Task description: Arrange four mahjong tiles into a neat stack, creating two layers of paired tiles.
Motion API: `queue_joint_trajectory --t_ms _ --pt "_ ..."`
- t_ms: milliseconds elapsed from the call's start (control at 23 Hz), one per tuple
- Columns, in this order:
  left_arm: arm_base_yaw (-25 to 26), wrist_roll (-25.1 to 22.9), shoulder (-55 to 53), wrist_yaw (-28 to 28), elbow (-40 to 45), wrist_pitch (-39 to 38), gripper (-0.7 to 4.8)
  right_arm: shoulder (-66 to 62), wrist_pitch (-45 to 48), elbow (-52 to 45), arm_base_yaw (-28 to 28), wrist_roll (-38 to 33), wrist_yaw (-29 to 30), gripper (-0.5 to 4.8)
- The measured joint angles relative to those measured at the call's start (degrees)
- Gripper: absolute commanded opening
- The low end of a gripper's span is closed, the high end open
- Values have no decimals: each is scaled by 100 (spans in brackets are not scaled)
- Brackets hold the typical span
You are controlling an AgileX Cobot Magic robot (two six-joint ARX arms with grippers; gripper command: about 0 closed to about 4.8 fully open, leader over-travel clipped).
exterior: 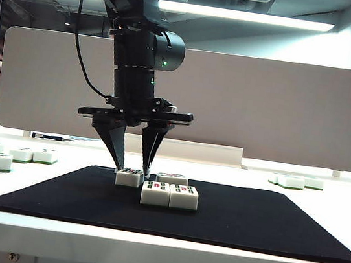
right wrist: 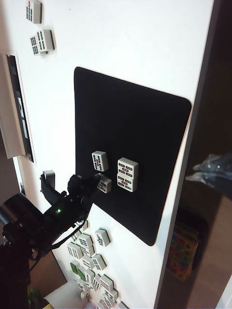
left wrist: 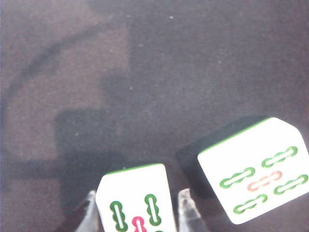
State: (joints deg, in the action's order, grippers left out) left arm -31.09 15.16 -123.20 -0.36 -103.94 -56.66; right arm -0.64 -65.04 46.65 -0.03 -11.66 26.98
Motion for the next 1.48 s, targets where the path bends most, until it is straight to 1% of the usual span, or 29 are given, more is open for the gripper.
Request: queue_joint_trajectory --t_ms 131,218,305,392,522,566,696,783,827,870,914,957,1001,1044,1088,1349,1479 --pt "7 15 0 31 0 -33 198 0 0 0 0 0 0 -1" --pt "0 15 0 35 0 -116 140 0 0 0 0 0 0 -1" --pt "0 20 2 37 -7 -125 134 0 0 0 0 0 0 -1" --pt "-2 20 2 37 -7 -125 82 0 0 0 0 0 0 -1" --pt "-4 35 17 61 -20 -127 82 0 0 0 0 0 0 -1" --pt "-4 35 28 155 -35 -205 82 0 0 0 0 0 -2 -1" --pt "-13 144 221 857 -291 -750 82 0 0 0 0 0 0 -1" --pt "-26 190 223 1078 -374 -918 82 0 0 0 0 0 0 -1" --pt "-33 173 245 1045 -376 -903 83 0 0 0 0 0 0 -1" --pt "-37 136 258 879 -378 -863 84 0 0 0 0 0 0 -1" --pt "-31 120 254 643 -376 -866 93 0 -2 0 0 0 0 -1" --pt "-24 68 254 479 -376 -863 157 0 0 0 0 0 0 -1" --pt "-9 -131 254 313 -378 -863 201 0 -2 0 0 0 0 -1" --pt "-4 -214 254 297 -376 -866 283 0 0 0 0 0 0 -1" --pt "-13 -407 251 273 -376 -863 293 0 0 0 0 0 0 -1" --pt "-162 -1113 234 273 -378 -640 291 0 0 0 0 0 0 -1" --pt "-168 -1290 92 271 -380 -656 290 0 -2 0 0 0 0 -1"
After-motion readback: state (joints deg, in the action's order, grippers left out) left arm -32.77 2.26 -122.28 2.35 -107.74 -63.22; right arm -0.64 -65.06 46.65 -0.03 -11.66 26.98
